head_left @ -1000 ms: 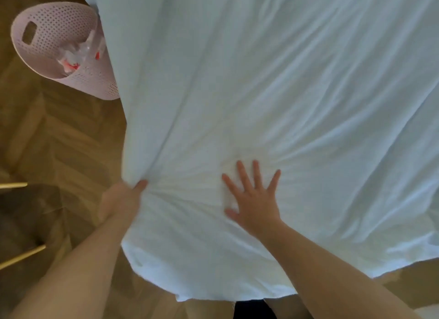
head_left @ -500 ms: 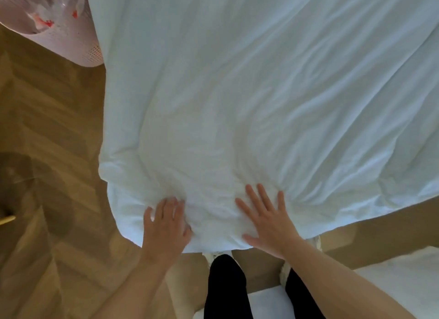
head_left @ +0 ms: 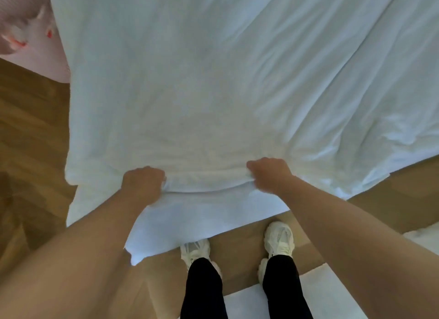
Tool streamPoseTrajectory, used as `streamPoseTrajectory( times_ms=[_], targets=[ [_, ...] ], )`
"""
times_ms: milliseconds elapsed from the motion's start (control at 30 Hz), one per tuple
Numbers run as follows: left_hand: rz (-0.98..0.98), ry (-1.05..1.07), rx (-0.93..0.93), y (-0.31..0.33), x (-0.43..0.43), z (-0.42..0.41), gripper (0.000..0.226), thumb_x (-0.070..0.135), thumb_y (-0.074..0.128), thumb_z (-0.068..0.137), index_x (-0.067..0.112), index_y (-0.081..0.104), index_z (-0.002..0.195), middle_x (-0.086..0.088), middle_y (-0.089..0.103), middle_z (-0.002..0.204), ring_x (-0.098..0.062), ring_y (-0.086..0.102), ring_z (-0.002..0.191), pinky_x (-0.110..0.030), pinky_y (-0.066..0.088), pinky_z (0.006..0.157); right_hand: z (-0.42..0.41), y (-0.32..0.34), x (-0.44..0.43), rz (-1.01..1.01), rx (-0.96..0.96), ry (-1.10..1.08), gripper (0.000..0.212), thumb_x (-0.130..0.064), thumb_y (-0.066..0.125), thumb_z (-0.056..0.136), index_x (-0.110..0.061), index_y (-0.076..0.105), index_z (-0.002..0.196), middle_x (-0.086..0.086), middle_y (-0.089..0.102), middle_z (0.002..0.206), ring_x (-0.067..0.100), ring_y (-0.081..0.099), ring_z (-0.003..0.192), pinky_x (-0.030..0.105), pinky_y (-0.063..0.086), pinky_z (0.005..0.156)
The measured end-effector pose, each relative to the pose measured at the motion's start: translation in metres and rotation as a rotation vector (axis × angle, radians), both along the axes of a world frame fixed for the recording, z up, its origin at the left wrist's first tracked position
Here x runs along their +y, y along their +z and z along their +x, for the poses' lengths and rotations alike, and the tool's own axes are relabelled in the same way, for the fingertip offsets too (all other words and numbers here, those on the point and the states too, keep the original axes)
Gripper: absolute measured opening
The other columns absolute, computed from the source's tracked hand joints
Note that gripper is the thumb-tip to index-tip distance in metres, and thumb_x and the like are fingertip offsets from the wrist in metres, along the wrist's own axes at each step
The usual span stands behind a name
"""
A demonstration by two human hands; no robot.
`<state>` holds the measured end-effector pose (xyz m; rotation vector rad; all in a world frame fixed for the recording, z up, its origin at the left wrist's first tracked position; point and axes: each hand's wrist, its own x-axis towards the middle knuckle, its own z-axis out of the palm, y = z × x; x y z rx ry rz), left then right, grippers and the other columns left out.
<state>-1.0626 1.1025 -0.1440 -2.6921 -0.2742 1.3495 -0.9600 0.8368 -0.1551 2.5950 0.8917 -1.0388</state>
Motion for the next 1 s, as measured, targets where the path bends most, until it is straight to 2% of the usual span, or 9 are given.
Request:
streamPoseTrajectory(
  times_ms=[133, 267, 367, 433, 533, 700, 767, 867, 1000],
  targets=[
    [0.410, -0.124, -0.220, 0.064, 0.026, 0.103, 0.026, 0.020, 0.054, 0.091, 0.023, 0.063, 0.115, -0.001, 0.054, 0.107, -0.021, 0.055, 0.106, -0.030, 0.039, 0.082, 0.100, 0.060, 0.031, 0.030, -0.402, -0.021, 0.021, -0.031, 0.055, 0.093, -0.019, 0.068, 0.104, 0.003, 0.058, 0.094, 0.025, 0.060, 0.098, 0.032, 0.036, 0.073],
    [0.301, 0.216, -0.553, 0.111, 0.040, 0.184, 0.021, 0.006, 0.048, 0.093, 0.009, 0.062, 0.108, -0.013, 0.064, 0.102, -0.032, 0.062, 0.099, -0.033, 0.040, 0.073, 0.167, 0.097, 0.051, 0.153, -0.456, -0.402, 0.017, -0.006, 0.053, 0.089, -0.015, 0.062, 0.100, -0.001, 0.046, 0.069, 0.027, 0.059, 0.079, 0.029, 0.036, 0.063],
    [0.090, 0.376, -0.669, 0.109, 0.043, 0.222, 0.046, 0.014, 0.042, 0.098, 0.009, 0.035, 0.142, -0.025, 0.048, 0.135, -0.040, 0.045, 0.126, -0.047, 0.038, 0.098, 0.202, 0.096, 0.061, 0.364, -0.360, -0.552, 0.039, -0.005, 0.046, 0.093, -0.014, 0.046, 0.131, 0.013, 0.058, 0.105, 0.039, 0.056, 0.108, 0.039, 0.043, 0.080],
    [0.080, 0.181, -0.511, 0.086, 0.039, 0.229, 0.077, 0.031, 0.042, 0.099, 0.013, -0.010, 0.153, -0.019, 0.004, 0.160, -0.038, 0.008, 0.147, -0.057, 0.014, 0.115, 0.209, 0.084, 0.061, 0.244, -0.242, -0.355, 0.074, -0.028, 0.052, 0.098, -0.024, 0.005, 0.155, 0.020, 0.021, 0.156, 0.044, 0.020, 0.143, 0.058, 0.026, 0.109],
    [0.105, -0.142, -0.337, 0.027, 0.028, 0.196, 0.109, 0.058, 0.052, 0.088, 0.017, -0.030, 0.147, -0.016, -0.019, 0.159, -0.039, -0.010, 0.147, -0.065, 0.007, 0.114, 0.176, 0.036, 0.043, 0.084, -0.161, -0.117, 0.113, -0.055, 0.064, 0.084, -0.033, -0.026, 0.149, 0.011, -0.022, 0.160, 0.042, -0.013, 0.147, 0.072, 0.005, 0.108],
    [0.180, -0.156, -0.230, -0.066, 0.006, 0.149, 0.104, 0.039, 0.059, 0.091, 0.016, -0.023, 0.150, -0.023, -0.015, 0.158, -0.043, 0.004, 0.146, -0.065, 0.027, 0.107, 0.129, -0.059, 0.023, -0.071, -0.197, -0.066, 0.118, -0.048, 0.070, 0.081, -0.030, -0.024, 0.150, 0.018, -0.019, 0.160, 0.042, -0.007, 0.148, 0.077, 0.006, 0.106],
    [0.158, -0.199, -0.367, -0.091, 0.007, 0.161, 0.066, 0.015, 0.041, 0.096, 0.011, 0.012, 0.155, -0.032, 0.017, 0.154, -0.050, 0.034, 0.135, -0.067, 0.044, 0.089, 0.138, -0.084, 0.029, -0.064, -0.275, -0.086, 0.104, -0.034, 0.065, 0.088, -0.030, -0.015, 0.153, 0.019, -0.006, 0.161, 0.041, 0.005, 0.147, 0.075, 0.014, 0.105],
    [0.124, -0.231, -0.365, -0.107, 0.014, 0.175, 0.045, 0.000, 0.040, 0.086, -0.002, 0.059, 0.126, -0.037, 0.060, 0.112, -0.051, 0.064, 0.080, -0.051, 0.051, 0.050, 0.152, -0.103, 0.032, 0.016, -0.346, -0.084, 0.072, -0.012, 0.051, 0.092, -0.030, 0.015, 0.152, 0.020, 0.028, 0.152, 0.041, 0.036, 0.133, 0.061, 0.034, 0.102],
    [0.064, -0.275, -0.491, -0.086, 0.017, 0.178, 0.038, 0.014, 0.052, 0.095, 0.003, 0.051, 0.131, -0.022, 0.063, 0.106, -0.041, 0.066, 0.083, -0.039, 0.044, 0.062, 0.159, -0.086, 0.022, 0.142, -0.331, -0.034, 0.050, 0.000, 0.048, 0.089, -0.024, 0.050, 0.134, 0.008, 0.062, 0.109, 0.034, 0.064, 0.094, 0.037, 0.044, 0.070]
  ],
)
